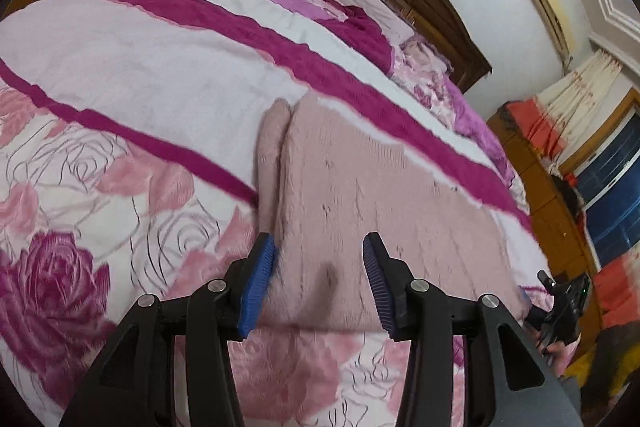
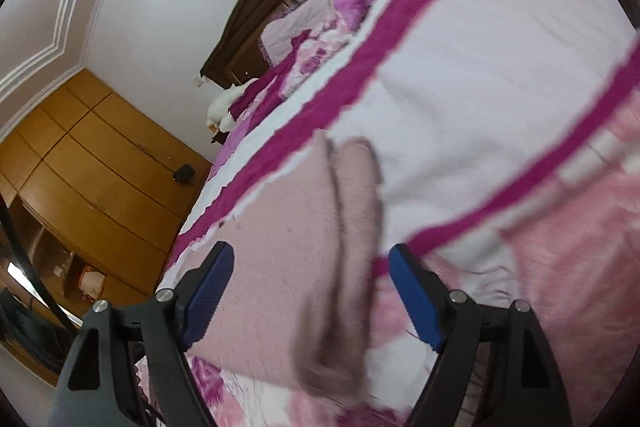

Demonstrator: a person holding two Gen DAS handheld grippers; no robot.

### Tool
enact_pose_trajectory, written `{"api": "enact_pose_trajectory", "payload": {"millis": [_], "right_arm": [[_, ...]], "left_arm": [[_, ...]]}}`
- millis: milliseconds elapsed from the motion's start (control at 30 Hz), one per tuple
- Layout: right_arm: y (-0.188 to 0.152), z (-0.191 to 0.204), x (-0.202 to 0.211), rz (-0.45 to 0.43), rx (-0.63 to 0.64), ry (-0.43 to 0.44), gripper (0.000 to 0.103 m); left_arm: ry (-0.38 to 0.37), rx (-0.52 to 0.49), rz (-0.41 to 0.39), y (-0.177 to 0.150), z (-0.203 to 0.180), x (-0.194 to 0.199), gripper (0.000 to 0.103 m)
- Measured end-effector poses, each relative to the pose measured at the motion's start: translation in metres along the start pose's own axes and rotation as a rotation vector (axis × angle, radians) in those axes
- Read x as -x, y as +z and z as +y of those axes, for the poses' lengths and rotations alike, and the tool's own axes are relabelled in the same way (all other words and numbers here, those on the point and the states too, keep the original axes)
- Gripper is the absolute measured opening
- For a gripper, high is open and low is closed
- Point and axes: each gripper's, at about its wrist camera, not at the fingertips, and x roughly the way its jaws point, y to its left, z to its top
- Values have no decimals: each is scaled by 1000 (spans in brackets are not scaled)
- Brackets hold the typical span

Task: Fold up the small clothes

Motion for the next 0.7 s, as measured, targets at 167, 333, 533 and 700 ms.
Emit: {"api": "enact_pose_trajectory", "payload": {"millis": [167, 333, 533, 700], "right_arm": [[-1, -9, -6, 54, 1, 38, 83], [6, -12, -41, 124, 21, 47, 83], [23, -14, -73, 124, 25, 89, 83], [33, -32, -92, 136, -64, 155, 43]], "left_arm": [[20, -41, 4, 0, -16, -3, 22], [-20, -69, 11, 5, -28, -8, 22], [-43, -87, 25, 16, -47, -14, 22], [-76, -125, 22, 18, -71, -12, 22]]}}
